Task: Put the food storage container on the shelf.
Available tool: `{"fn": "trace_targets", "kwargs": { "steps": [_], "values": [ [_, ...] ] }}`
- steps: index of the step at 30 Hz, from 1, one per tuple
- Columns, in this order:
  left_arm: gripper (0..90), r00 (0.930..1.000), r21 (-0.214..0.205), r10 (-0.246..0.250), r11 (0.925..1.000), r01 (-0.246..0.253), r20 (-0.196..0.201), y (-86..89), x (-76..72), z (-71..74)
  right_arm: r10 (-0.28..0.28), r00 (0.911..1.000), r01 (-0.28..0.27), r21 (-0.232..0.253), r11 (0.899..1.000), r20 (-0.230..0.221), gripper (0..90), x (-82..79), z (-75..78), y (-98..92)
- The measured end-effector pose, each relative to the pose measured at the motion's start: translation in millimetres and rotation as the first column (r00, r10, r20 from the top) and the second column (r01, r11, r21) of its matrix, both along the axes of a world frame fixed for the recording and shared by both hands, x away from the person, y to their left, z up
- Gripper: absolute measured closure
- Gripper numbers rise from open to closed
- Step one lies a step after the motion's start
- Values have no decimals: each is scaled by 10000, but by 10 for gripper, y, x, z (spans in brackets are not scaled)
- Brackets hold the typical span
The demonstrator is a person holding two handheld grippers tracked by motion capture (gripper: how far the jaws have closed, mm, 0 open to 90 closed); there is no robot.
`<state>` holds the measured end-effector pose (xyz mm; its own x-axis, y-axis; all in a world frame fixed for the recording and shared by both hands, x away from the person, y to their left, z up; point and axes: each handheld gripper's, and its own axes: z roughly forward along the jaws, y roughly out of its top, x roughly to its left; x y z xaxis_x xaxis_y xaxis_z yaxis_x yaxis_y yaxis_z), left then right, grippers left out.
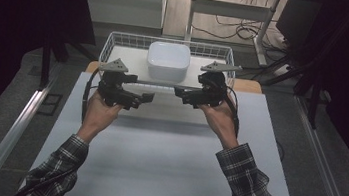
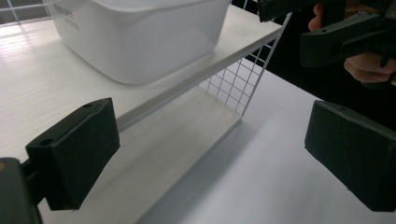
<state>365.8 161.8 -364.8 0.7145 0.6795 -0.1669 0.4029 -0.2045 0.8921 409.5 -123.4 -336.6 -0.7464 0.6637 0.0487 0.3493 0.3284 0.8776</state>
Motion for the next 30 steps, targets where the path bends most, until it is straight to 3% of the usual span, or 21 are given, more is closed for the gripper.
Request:
{"fn": "trace_targets", "kwargs": {
  "steps": [8,15,30],
  "values": [
    [34,9999,152,-83,9999,82,81,-36,-117,-68,167,9996,-162,-203,9997,226,30,-120,-68,-40],
    [26,9996,493,-198,9986,189,178,-75,-192,-168,297,9994,-292,-317,9991,161,29,-191,-169,-73],
    [29,9992,671,-397,9969,400,-49,-153,-347,-395,564,9983,-557,-417,9976,152,29,-372,-351,-123]
  ]
}}
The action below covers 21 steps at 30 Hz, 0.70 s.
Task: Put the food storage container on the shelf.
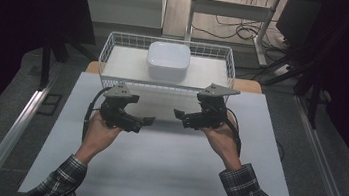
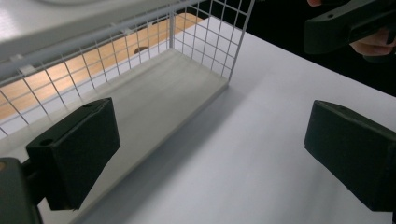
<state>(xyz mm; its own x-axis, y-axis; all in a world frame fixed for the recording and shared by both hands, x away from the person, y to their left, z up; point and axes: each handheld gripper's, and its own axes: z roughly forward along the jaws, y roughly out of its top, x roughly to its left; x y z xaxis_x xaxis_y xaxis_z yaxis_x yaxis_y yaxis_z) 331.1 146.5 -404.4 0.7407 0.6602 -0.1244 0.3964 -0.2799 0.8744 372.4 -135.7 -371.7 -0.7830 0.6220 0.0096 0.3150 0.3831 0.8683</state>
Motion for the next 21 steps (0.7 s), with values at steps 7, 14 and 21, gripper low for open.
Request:
{"fn": "trace_targets", "kwargs": {
  "steps": [7,14,21],
  "values": [
    [32,10000,11,23,10000,-23,-72,-6,-96,-126,41,10000,-41,13,10000,61,28,-77,-105,-48],
    [36,9997,-105,140,9998,-143,-203,32,-196,-288,30,9999,-29,-130,9999,120,22,-150,-233,-89],
    [39,9985,38,250,9997,-249,-477,66,-270,-453,45,9999,-44,-61,10000,102,20,-229,-355,-136]
  ]
}}
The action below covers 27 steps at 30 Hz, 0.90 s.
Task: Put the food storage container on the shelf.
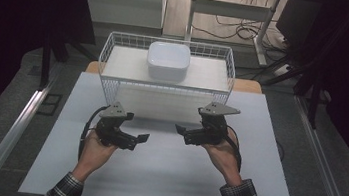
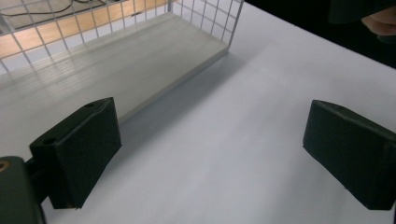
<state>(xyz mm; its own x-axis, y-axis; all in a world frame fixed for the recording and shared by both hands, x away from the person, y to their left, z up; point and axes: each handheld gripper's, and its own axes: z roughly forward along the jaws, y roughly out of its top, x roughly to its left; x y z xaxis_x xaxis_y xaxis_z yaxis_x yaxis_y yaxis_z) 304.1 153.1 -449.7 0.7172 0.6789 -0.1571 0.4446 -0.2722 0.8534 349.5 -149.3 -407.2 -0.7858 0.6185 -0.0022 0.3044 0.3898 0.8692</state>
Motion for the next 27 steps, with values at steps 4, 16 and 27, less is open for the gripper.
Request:
{"fn": "trace_targets", "kwargs": {
  "steps": [4,16,27],
  "values": [
    [39,10000,121,37,9999,-38,14,-11,-61,-47,-49,10000,50,-258,9997,42,18,-42,-53,-19],
    [38,10000,341,-14,9994,13,45,-27,-188,-200,-27,9999,23,-361,9993,-109,15,-178,-225,-97],
    [37,9999,326,83,9994,-85,67,10,-324,-277,-65,9999,58,-595,9982,-121,13,-264,-364,-107]
  ]
}}
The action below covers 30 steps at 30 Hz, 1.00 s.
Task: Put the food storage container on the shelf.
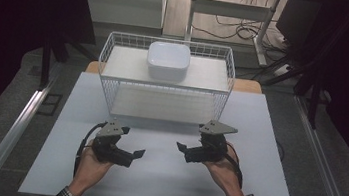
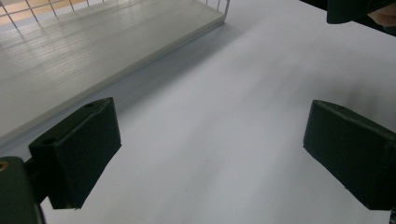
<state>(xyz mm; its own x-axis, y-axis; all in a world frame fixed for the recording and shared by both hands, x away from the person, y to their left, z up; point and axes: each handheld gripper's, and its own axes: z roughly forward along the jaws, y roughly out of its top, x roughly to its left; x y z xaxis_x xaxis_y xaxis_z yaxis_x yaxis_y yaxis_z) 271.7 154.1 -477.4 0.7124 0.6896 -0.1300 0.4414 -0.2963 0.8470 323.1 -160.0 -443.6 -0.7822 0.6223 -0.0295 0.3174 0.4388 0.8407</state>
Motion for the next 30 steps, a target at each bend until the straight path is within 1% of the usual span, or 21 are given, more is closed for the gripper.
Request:
{"fn": "trace_targets", "kwargs": {
  "steps": [8,12,20,24,30],
  "values": [
    [37,10000,-18,74,10000,-74,-59,32,-95,-55,-8,9999,7,-138,9999,-120,11,-86,-59,-24],
    [37,9999,114,104,9999,-103,-104,55,-143,-100,-8,9998,3,-261,9997,-190,11,-136,-99,-55],
    [37,9992,102,314,9995,-311,-237,153,-244,-176,-83,9997,72,-529,9986,-212,11,-241,-179,-151],
    [38,9987,128,421,9990,-417,-275,212,-298,-200,-251,9991,236,-440,9988,-341,11,-283,-210,-222],
    [39,9978,193,579,9982,-573,-333,294,-373,-239,-499,9983,487,-389,9981,-314,11,-345,-231,-336]
  ]
}}
